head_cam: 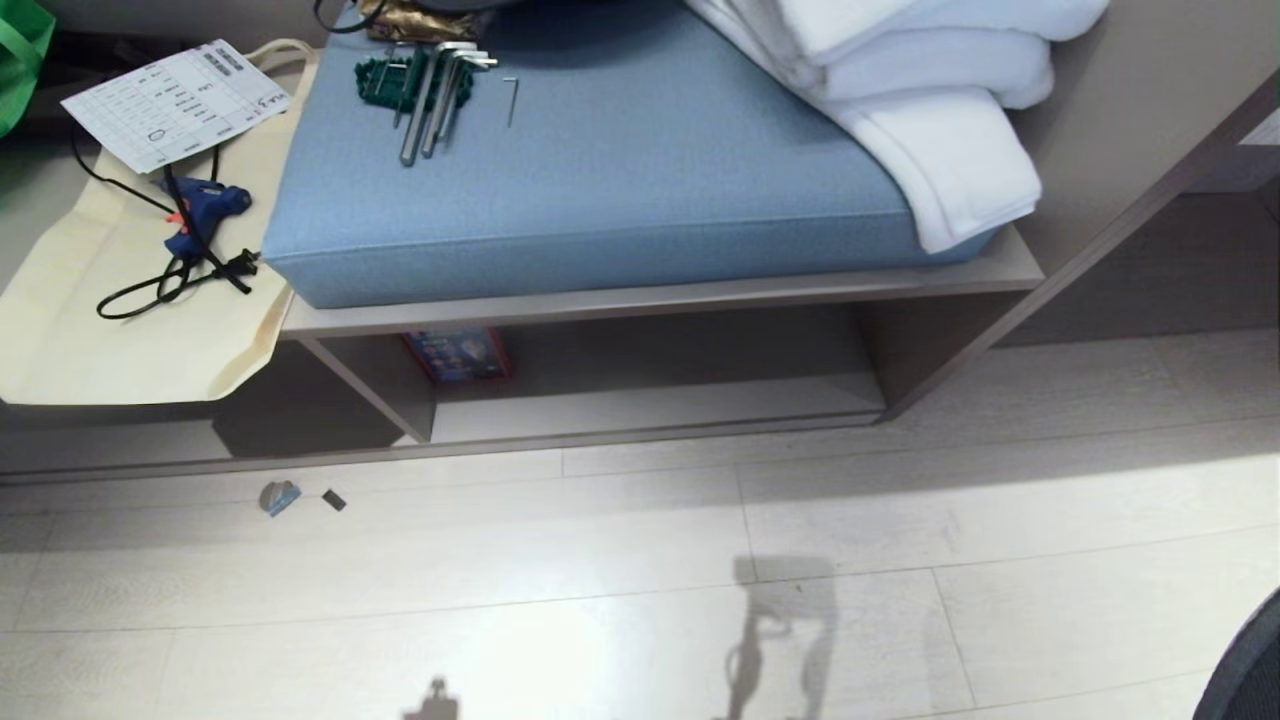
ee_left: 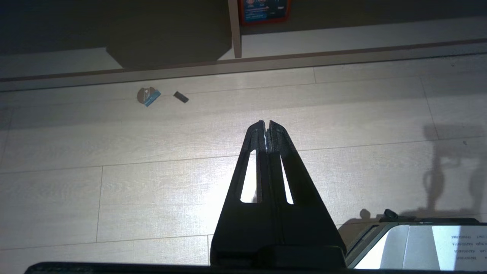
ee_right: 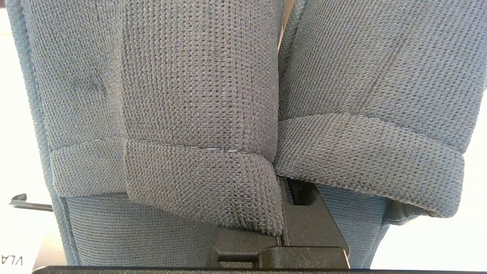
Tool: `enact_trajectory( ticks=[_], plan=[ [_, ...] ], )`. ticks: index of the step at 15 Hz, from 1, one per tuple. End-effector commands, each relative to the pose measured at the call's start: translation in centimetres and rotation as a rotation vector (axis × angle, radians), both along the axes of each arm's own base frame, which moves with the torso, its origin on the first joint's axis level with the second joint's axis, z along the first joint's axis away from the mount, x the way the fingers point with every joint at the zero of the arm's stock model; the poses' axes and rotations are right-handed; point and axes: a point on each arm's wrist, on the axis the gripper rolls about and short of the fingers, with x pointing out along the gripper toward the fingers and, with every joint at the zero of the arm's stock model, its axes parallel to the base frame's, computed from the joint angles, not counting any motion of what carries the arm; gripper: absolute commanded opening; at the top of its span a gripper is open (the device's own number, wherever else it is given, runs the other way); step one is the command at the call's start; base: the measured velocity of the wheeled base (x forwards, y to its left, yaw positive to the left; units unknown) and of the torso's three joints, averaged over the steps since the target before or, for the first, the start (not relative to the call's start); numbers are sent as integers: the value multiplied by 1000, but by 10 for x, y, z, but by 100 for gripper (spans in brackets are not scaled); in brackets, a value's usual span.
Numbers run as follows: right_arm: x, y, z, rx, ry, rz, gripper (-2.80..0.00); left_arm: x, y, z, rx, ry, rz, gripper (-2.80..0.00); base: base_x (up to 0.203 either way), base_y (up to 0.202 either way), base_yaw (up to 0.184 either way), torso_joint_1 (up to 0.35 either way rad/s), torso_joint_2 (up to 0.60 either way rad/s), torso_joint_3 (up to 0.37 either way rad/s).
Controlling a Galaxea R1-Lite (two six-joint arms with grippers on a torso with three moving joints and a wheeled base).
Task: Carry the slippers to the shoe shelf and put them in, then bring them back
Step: Place the slippers into the shoe cabinet
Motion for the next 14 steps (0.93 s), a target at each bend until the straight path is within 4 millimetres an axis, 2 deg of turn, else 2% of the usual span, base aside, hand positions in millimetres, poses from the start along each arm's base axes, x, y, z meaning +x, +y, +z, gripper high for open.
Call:
enact_trajectory(
  ticks=[1,14],
  plan=[
    [0,0,0,-1,-1,1,-280,0,0,0,0,1,0,-280,0,0,0,6,-1,-193],
    [0,0,0,-2,-1,1,-280,0,0,0,0,1,0,-280,0,0,0,2,3,-196]
  ],
)
